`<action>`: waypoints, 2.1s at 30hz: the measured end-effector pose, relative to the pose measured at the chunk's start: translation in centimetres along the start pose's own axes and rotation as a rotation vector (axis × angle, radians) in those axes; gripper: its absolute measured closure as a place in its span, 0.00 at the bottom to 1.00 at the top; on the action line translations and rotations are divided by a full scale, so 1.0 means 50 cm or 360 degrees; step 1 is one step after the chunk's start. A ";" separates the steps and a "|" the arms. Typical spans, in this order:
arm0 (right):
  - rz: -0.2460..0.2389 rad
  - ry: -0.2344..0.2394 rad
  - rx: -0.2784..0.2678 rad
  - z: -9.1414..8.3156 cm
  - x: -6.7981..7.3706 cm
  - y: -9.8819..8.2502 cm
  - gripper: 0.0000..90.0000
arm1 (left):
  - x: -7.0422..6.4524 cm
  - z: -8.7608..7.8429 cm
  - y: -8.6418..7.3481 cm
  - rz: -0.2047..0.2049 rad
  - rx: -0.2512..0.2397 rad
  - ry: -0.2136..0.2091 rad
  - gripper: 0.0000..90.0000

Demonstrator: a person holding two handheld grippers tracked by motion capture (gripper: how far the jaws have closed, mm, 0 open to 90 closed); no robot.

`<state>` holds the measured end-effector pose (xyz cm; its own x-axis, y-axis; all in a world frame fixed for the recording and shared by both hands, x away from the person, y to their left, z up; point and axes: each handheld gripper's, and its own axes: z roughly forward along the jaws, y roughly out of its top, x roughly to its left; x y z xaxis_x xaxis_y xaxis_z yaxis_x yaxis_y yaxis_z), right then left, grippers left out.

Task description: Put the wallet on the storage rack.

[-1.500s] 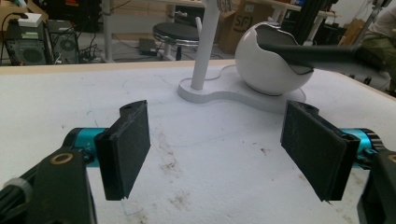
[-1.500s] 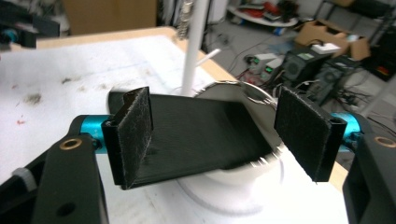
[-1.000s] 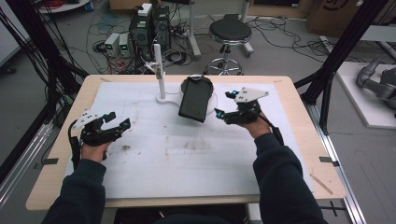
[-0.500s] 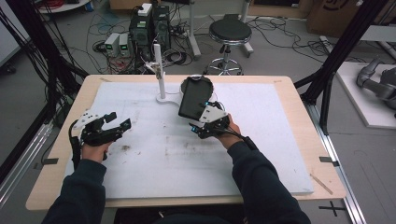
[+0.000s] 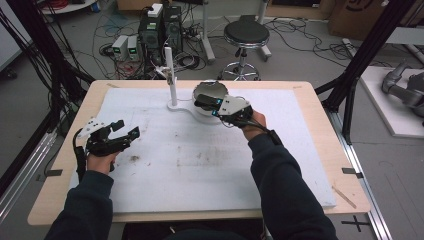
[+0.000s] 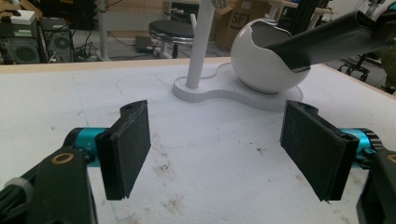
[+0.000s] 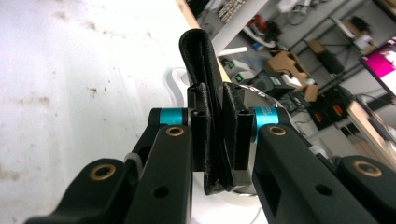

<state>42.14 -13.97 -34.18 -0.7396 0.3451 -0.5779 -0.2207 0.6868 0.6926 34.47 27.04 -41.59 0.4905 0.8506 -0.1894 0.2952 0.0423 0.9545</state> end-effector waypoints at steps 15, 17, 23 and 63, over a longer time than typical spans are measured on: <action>-0.0325 0.0173 0.0078 0.009 -0.129 0.044 0.93 | 0.002 -0.002 0.001 -0.0009 -0.0005 0.0006 0.27; -0.0310 0.0250 0.0045 0.010 -0.129 0.039 0.93 | 0.002 -0.002 0.001 -0.0008 -0.0007 0.0005 0.27; -0.0207 0.0473 -0.0013 0.007 -0.125 0.016 0.93 | 0.001 -0.003 0.001 -0.0011 -0.0010 0.0004 0.27; -0.0084 0.0483 -0.0190 -0.008 -0.141 -0.011 0.93 | -0.001 -0.002 0.000 -0.0005 0.0006 0.0000 0.27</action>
<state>47.22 -17.06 -30.32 -0.8770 0.0925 -0.4715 -0.3233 0.6124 0.7214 34.35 27.06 -41.57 0.4896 0.8505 -0.1923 0.2999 0.0429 0.9530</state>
